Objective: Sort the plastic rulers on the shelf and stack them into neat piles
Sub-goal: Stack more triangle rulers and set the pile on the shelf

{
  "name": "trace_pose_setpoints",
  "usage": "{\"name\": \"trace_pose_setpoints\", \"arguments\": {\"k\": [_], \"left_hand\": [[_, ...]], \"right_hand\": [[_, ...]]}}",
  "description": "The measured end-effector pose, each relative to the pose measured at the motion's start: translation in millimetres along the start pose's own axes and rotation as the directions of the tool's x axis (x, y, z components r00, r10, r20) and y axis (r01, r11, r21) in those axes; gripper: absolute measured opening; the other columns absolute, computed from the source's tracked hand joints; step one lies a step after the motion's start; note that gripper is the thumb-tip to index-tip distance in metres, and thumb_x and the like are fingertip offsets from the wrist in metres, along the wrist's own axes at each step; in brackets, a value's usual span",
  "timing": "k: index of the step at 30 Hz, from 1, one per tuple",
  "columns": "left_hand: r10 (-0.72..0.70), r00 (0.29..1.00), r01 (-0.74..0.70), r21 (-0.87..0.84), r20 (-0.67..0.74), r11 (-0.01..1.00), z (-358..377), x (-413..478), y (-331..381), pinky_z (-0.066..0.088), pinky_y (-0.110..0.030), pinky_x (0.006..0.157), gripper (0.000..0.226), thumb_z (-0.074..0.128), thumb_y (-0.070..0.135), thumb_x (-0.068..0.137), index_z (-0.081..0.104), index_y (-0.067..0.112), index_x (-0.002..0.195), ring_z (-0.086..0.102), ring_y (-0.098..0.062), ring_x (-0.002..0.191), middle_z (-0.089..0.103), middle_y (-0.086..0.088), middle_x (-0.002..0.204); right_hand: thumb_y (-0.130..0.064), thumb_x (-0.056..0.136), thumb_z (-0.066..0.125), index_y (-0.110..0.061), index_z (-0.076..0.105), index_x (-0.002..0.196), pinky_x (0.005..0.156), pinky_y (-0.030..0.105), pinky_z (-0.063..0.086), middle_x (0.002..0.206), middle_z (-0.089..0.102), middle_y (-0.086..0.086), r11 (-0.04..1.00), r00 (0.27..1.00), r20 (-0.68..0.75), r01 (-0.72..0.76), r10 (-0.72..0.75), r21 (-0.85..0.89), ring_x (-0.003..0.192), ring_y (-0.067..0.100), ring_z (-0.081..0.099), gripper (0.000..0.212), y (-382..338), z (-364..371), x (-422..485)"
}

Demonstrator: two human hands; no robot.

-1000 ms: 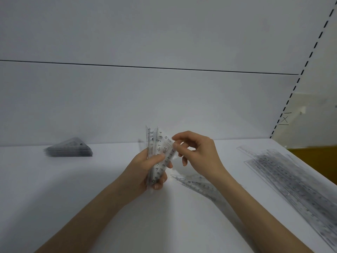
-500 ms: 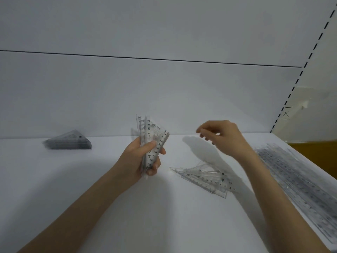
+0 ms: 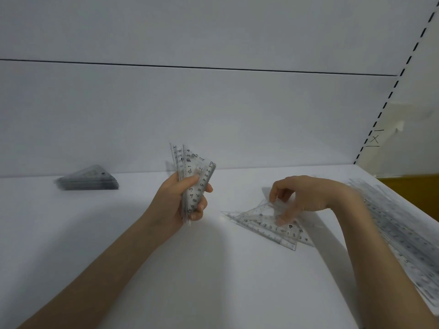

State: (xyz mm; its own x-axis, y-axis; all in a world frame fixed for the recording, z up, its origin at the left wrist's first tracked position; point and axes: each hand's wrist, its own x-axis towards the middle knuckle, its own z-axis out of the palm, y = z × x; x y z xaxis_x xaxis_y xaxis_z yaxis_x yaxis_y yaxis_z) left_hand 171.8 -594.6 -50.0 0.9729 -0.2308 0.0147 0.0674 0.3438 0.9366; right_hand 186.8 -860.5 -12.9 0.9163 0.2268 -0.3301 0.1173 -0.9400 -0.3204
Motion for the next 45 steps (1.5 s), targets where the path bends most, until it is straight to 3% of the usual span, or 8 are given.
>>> {"name": "trace_pose_setpoints", "arguments": {"k": [8,12,16,22,27,32,39,45], "left_hand": [[-0.008,1.000,0.008,-0.009,0.003,1.000,-0.9,-0.9,1.1,0.032,-0.018,0.037,0.028,0.052,0.018,0.086,0.050,0.005,0.111,0.045,-0.017,0.041,0.058,-0.013,0.080],[-0.010,1.000,0.010,-0.003,-0.023,1.000,-0.1,-1.5,2.3,0.032,-0.018,0.035,0.018,0.041,0.014,0.096,0.050,0.005,0.109,0.044,-0.017,0.040,0.057,-0.013,0.080],[-0.022,1.000,0.022,-0.012,0.004,1.000,-0.7,-1.0,1.3,0.033,-0.018,0.036,0.033,0.054,0.020,0.080,0.051,0.005,0.110,0.045,-0.018,0.041,0.059,-0.013,0.080],[-0.010,1.000,0.010,-0.013,0.022,1.000,-0.2,-1.6,0.4,0.032,-0.018,0.036,0.037,0.053,0.022,0.077,0.051,0.004,0.110,0.045,-0.018,0.041,0.059,-0.015,0.080],[-0.035,0.999,0.035,-0.013,0.028,0.999,3.3,-3.2,2.8,0.032,-0.018,0.036,0.031,0.056,0.024,0.079,0.052,0.005,0.102,0.044,-0.018,0.041,0.059,-0.013,0.078],[-0.103,0.992,0.108,-0.058,0.079,0.992,8.8,-6.7,5.7,0.027,-0.015,0.037,0.038,0.033,0.034,0.095,0.061,0.009,0.097,0.042,-0.015,0.039,0.059,-0.007,0.069],[-0.090,0.989,0.088,0.021,0.121,0.996,12.5,-8.0,0.1,0.034,-0.019,0.039,0.041,0.035,0.036,0.095,0.051,0.004,0.115,0.046,-0.019,0.046,0.057,-0.014,0.081],[-0.063,0.991,0.061,0.021,0.119,0.998,12.7,-8.6,-0.2,0.035,-0.020,0.038,0.035,0.042,0.034,0.096,0.051,0.004,0.114,0.047,-0.019,0.045,0.057,-0.014,0.080]], "right_hand": [[0.005,0.083,0.063,-0.017,0.071,0.087,0.054,0.026,0.044,0.071,0.071,0.005,0.876,0.921,-0.325,0.331,-0.218,0.351,0.061,0.009,0.061,0.023,4.5,-8.4,-1.6],[0.002,0.084,0.064,-0.001,0.067,0.094,0.052,0.022,0.044,0.073,0.072,0.013,0.600,0.838,-0.451,0.538,-0.306,0.592,0.070,0.023,0.064,0.010,-6.9,-10.6,-12.4],[-0.009,0.073,0.070,-0.006,0.072,0.077,0.052,0.023,0.044,0.073,0.072,0.013,0.471,0.800,-0.519,0.598,-0.301,0.648,0.067,0.021,0.063,0.006,-16.9,-7.5,-14.0],[-0.016,0.060,0.083,-0.017,0.076,0.067,0.045,0.022,0.018,0.058,0.055,0.006,0.257,0.736,-0.660,0.674,-0.151,0.693,0.045,0.009,0.033,0.010,-22.2,-6.0,-12.4],[-0.008,0.072,0.073,-0.015,0.073,0.071,0.046,0.017,0.043,0.065,0.066,0.008,0.060,0.699,-0.680,0.705,-0.219,0.706,0.054,0.013,0.053,0.007,-39.9,4.7,-9.3],[0.000,0.078,0.069,-0.008,0.067,0.101,0.060,0.022,0.053,0.075,0.073,0.011,0.229,0.757,-0.618,0.654,-0.212,0.721,0.061,0.017,0.063,0.024,-64.1,27.0,3.2],[0.000,0.080,0.072,-0.005,0.070,0.091,0.062,0.025,0.056,0.069,0.069,0.005,0.336,0.768,-0.639,0.614,-0.044,0.715,0.060,0.016,0.066,0.012,-78.9,43.2,17.5],[-0.010,0.078,0.077,-0.016,0.073,0.089,0.056,0.024,0.053,0.079,0.063,0.001,0.556,0.672,-0.738,0.638,-0.064,0.533,0.063,0.013,0.060,0.013,-79.9,48.2,19.8]]}}
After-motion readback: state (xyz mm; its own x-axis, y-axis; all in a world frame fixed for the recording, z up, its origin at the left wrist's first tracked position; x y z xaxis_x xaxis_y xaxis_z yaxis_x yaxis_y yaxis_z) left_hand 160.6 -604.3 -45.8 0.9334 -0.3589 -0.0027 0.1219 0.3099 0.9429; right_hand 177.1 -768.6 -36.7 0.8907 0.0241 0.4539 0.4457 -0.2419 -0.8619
